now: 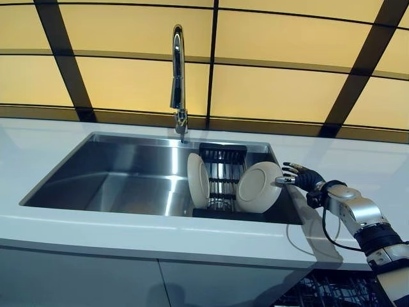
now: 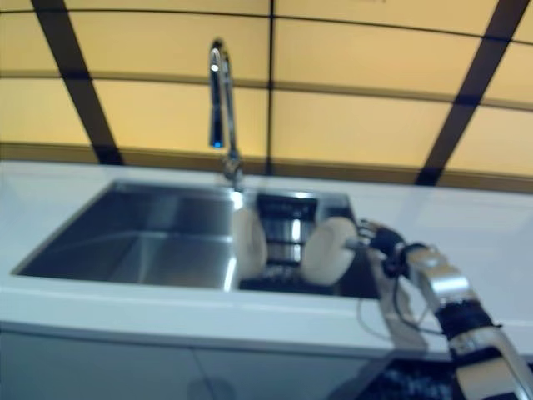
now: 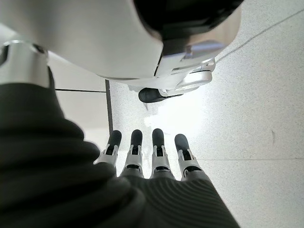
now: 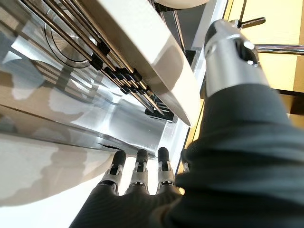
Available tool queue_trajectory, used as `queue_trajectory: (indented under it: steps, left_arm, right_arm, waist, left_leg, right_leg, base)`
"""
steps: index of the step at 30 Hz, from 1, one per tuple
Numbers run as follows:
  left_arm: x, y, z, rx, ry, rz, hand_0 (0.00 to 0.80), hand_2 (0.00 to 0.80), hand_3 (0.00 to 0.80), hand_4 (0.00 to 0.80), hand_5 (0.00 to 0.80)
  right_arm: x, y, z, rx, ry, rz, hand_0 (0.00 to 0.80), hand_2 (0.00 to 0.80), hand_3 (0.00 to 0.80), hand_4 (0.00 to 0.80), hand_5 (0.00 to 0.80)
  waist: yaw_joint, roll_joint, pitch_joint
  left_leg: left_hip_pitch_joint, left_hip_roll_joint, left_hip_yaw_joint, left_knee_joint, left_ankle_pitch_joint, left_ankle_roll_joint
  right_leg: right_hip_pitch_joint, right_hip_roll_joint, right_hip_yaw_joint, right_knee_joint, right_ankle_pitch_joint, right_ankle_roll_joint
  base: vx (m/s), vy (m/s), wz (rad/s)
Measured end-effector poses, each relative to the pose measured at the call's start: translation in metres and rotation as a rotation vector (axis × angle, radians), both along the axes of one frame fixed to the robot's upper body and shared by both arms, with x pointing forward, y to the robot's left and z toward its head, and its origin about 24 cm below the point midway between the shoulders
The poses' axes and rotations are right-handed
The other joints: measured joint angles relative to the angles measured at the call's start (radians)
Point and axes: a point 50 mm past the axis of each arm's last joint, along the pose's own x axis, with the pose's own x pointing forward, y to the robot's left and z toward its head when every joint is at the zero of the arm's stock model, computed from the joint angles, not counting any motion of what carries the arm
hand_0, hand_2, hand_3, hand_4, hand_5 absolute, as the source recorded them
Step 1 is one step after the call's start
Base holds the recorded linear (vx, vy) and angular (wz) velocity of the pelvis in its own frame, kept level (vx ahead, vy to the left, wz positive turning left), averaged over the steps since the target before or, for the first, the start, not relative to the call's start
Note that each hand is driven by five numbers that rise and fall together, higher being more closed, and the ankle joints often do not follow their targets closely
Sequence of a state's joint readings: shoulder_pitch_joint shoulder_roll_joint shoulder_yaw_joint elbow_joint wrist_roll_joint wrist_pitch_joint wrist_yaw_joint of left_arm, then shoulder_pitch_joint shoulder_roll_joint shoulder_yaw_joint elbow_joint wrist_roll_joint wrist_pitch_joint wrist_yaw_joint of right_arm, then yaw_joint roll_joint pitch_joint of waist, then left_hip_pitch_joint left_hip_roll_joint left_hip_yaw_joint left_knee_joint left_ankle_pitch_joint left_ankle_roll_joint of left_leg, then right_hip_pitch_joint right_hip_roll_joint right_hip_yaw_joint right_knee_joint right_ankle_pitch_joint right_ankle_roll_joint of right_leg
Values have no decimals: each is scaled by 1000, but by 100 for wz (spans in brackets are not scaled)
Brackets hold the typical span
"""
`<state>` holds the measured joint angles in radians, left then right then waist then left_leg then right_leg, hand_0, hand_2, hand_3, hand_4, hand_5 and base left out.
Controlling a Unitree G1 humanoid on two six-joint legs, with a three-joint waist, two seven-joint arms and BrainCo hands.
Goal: Take plates into dishwasher
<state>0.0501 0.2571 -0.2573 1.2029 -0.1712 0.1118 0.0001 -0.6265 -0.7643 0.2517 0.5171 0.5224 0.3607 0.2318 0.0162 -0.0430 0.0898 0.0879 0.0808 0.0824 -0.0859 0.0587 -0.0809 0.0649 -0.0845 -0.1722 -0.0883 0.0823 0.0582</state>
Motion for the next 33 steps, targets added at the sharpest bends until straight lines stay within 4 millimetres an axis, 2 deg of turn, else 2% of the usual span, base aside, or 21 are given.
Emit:
queue_trajectory:
  steps: [33]
  left_arm:
    - [1,-1,0,-4,-2,-9,0,0,0,0,0]
  right_arm:
    - [2,7,-11,28,112,44,0,0,0,0,0]
  waist:
    - [2,1,-8]
  left_leg:
    - [-2,0,0,0,0,0]
  right_leg:
    - [-1,0,0,0,0,0]
  base:
    - [0,0,0]
